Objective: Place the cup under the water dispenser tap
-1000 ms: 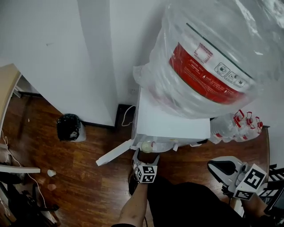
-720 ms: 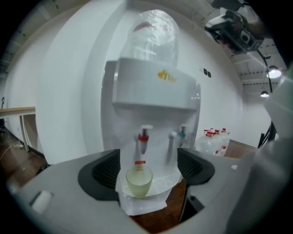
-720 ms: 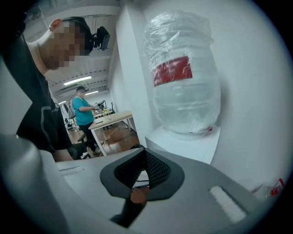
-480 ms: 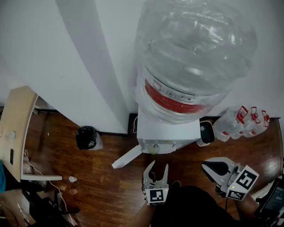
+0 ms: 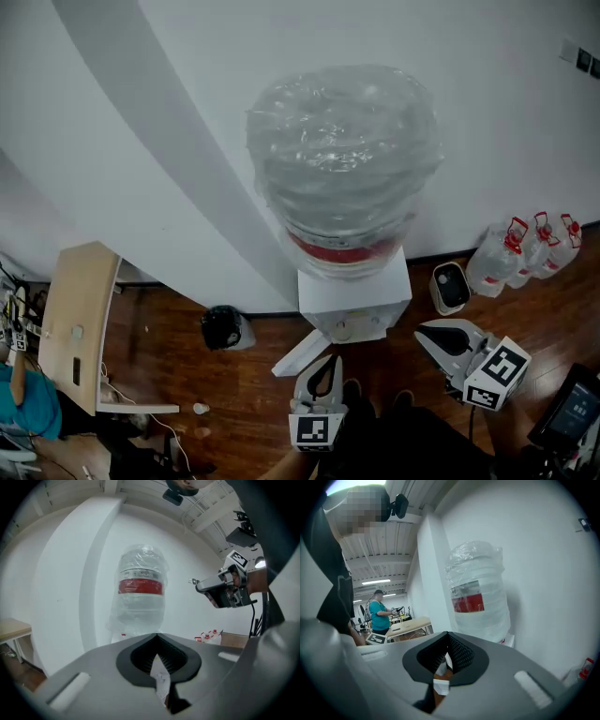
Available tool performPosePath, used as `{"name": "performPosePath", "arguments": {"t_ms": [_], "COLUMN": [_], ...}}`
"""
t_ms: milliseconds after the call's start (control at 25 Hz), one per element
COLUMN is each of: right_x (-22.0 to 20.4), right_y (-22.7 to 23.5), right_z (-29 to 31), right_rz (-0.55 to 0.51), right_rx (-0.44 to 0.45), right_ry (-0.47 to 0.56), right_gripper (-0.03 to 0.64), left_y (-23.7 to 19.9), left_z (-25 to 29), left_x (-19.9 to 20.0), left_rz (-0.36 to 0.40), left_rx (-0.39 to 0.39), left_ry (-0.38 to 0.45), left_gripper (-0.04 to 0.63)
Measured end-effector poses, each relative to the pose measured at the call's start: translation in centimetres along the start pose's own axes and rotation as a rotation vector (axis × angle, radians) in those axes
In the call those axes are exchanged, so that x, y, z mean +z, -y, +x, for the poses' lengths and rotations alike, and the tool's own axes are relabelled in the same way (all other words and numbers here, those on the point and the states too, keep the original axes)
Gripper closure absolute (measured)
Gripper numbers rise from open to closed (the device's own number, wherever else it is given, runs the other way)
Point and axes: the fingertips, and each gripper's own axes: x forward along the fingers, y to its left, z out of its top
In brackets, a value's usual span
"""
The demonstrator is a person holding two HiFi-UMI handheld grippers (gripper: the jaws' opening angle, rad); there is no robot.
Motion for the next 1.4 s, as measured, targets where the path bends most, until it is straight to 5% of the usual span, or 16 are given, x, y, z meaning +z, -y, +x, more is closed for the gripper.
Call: {"name": "performPosePath", "arguments": {"t_ms": [200, 720, 1400], "right_x": [1.2, 0.5, 0.9], "right_y": [-0.1, -1.3, -1.3], "right_z": [-0.3, -1.1, -0.9], "right_rz": [0.006, 0.013, -0.012], "right_rx": [-0.024, -0.066, -0.091], "right_ry": [0.056, 0.05, 0.04], "right_gripper": [0.617, 0.617, 0.617], "left_y": [0.1, 1.0, 1.0], "left_z": [-0.6, -2.4, -1.6], "left_x": [4.6, 8.3, 8.7], "left_rz": [-0.082, -0.108, -0.061], "left_rx": [-0.08, -0.209, -0.223], "left_ry": [0.038, 0.062, 0.049], "left_gripper": [0.543, 0.503, 0.503]}}
